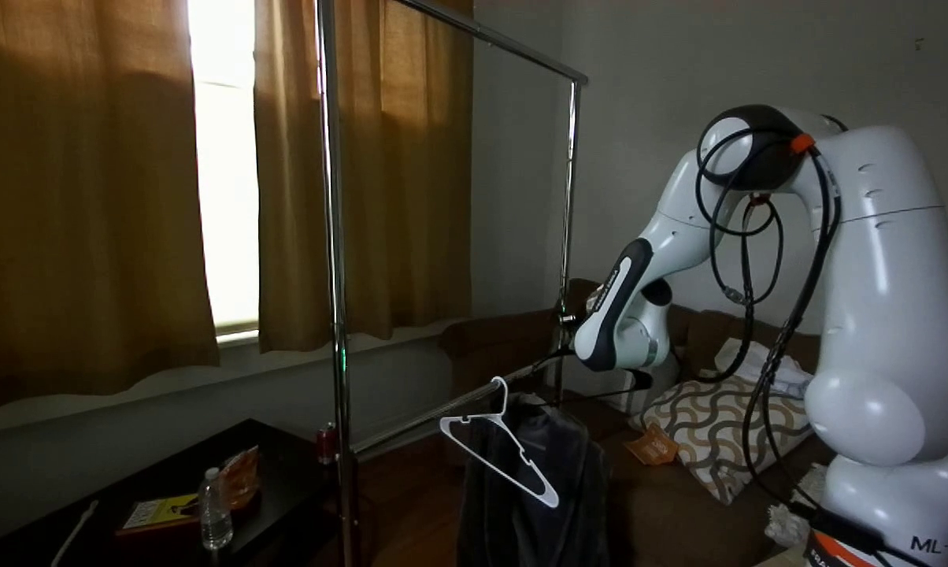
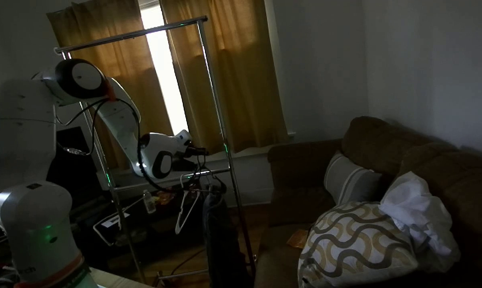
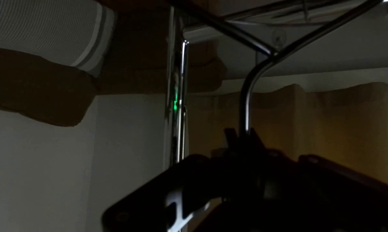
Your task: Put the black hanger on the bottom railing
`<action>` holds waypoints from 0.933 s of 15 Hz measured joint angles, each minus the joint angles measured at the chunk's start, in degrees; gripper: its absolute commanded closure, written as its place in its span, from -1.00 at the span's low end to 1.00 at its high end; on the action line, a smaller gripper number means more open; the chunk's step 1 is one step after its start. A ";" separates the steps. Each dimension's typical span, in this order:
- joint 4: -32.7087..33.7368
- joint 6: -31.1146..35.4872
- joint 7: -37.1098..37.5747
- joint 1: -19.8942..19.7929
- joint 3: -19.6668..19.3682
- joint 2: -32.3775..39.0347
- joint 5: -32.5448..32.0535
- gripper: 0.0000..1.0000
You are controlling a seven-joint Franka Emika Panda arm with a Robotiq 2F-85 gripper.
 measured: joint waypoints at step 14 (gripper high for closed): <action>1.56 3.21 -12.65 12.34 -0.42 5.42 27.38 0.96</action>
